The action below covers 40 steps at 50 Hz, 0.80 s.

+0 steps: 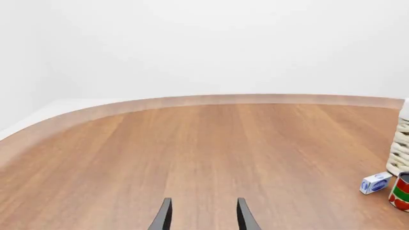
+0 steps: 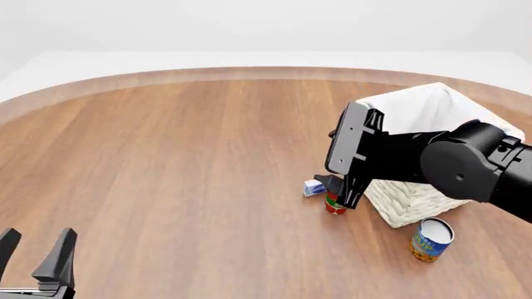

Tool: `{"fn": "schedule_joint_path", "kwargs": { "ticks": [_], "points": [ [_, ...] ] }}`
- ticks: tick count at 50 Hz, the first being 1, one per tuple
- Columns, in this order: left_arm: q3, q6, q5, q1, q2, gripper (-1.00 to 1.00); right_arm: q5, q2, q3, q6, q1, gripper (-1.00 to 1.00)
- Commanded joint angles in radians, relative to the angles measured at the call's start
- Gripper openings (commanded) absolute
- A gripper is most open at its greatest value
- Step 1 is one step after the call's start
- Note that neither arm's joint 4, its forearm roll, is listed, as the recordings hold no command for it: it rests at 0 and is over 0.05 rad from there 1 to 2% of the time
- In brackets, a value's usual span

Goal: Pick up the alphabet soup and the cream cheese box, and put them in the basket.

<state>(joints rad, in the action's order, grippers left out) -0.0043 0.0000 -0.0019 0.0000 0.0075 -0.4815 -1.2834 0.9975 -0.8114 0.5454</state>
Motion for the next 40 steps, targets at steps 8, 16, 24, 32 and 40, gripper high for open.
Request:
{"fn": "schedule_joint_path", "kwargs": {
  "ticks": [8, 16, 24, 32, 40],
  "points": [
    [0.0, 0.0, 0.0, 0.0, 0.0, 1.0, 0.03, -0.046, -0.001, -0.042, -0.006, 1.0],
    [0.0, 0.0, 0.0, 0.0, 0.0, 1.0, 0.021, -0.094, 0.035, -0.055, 0.011, 1.0],
    [0.0, 0.0, 0.0, 0.0, 0.0, 1.0, -0.027, -0.145, 0.09, -0.054, 0.026, 1.0],
    [0.0, 0.0, 0.0, 0.0, 0.0, 1.0, -0.114, -0.198, 0.161, -0.026, 0.042, 1.0],
    [0.0, 0.0, 0.0, 0.0, 0.0, 1.0, -0.179, -0.234, 0.196, -0.083, 0.018, 1.0]
  ]
}}
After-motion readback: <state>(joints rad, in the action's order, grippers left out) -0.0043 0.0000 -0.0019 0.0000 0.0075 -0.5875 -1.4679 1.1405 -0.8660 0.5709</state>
